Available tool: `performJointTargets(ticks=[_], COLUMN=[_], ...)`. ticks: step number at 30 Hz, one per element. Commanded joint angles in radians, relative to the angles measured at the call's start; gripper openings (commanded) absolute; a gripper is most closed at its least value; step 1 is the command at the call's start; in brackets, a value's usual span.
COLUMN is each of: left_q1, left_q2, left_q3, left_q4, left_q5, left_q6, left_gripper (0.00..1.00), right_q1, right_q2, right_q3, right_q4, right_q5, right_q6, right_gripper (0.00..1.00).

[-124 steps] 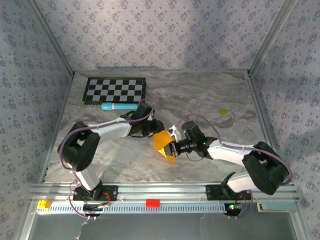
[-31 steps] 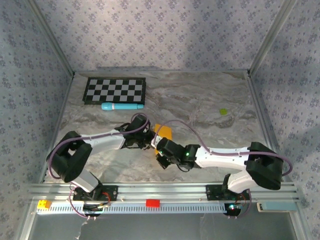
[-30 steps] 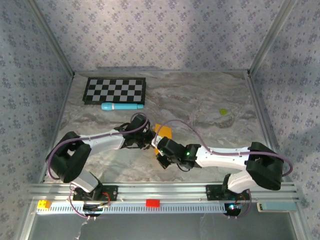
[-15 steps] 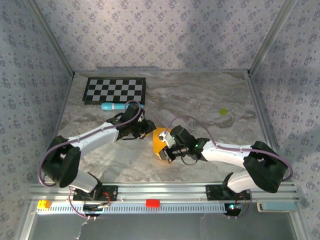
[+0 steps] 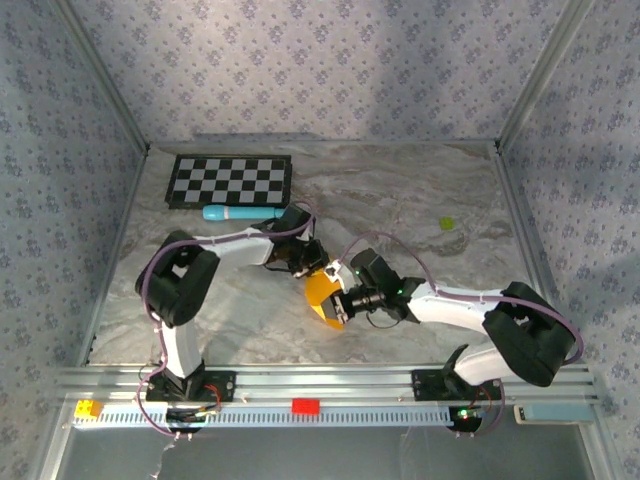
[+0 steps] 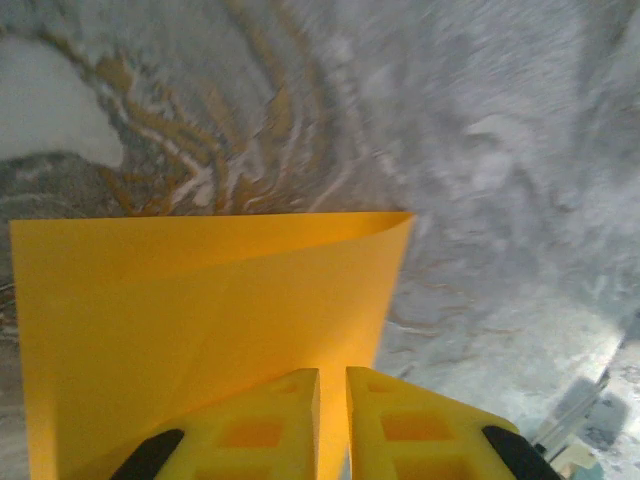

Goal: Fold a paper plane with a square sheet of paper (pick it up from the middle)
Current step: Third fold the triangle at the center of the table.

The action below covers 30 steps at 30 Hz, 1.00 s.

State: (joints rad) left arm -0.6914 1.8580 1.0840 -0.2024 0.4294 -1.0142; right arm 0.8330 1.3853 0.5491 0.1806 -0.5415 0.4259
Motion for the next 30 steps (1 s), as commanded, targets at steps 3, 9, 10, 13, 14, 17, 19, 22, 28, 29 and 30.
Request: performJointTargets(ticks=[3, 9, 10, 13, 14, 17, 19, 22, 28, 29, 30], left_q1=[-0.025, -0.029, -0.028, -0.029, -0.029, -0.03, -0.031, -0.033, -0.036, -0.037, -0.036], left_q2=[0.053, 0.064, 0.066, 0.065, 0.066, 0.066, 0.064, 0.064, 0.061, 0.061, 0.061], left_q3=[0.002, -0.021, -0.022, -0.023, -0.02, -0.02, -0.02, -0.023, -0.024, -0.023, -0.023], left_q4=[-0.048, -0.06, -0.06, -0.064, -0.066, -0.068, -0.067, -0.066, -0.067, -0.067, -0.068], left_q5=[-0.025, -0.045, -0.046, -0.047, -0.05, -0.052, -0.052, -0.054, -0.055, -0.057, -0.057], left_q6=[0.057, 0.066, 0.068, 0.068, 0.069, 0.069, 0.068, 0.066, 0.063, 0.064, 0.062], left_gripper=[0.1, 0.09, 0.09, 0.09, 0.09, 0.09, 0.09, 0.09, 0.09, 0.09, 0.09], right_q1=[-0.013, -0.059, -0.067, -0.095, -0.103, -0.112, -0.115, -0.115, -0.113, -0.111, -0.109], right_q2=[-0.012, 0.027, 0.035, 0.05, 0.053, 0.061, 0.064, 0.073, 0.103, 0.104, 0.107], right_q3=[-0.02, -0.008, -0.006, 0.011, 0.018, 0.04, 0.048, 0.067, 0.092, 0.096, 0.099], right_q4=[0.019, -0.046, -0.049, -0.078, -0.094, -0.138, -0.157, -0.176, -0.203, -0.202, -0.206], right_q5=[-0.016, 0.017, 0.009, -0.007, 0.001, 0.038, 0.07, 0.106, 0.152, 0.156, 0.161], right_q6=[0.022, 0.018, 0.015, -0.008, -0.019, -0.049, -0.062, -0.074, -0.09, -0.09, -0.093], right_gripper=[0.0, 0.0, 0.0, 0.0, 0.0, 0.0, 0.0, 0.0, 0.0, 0.0, 0.0])
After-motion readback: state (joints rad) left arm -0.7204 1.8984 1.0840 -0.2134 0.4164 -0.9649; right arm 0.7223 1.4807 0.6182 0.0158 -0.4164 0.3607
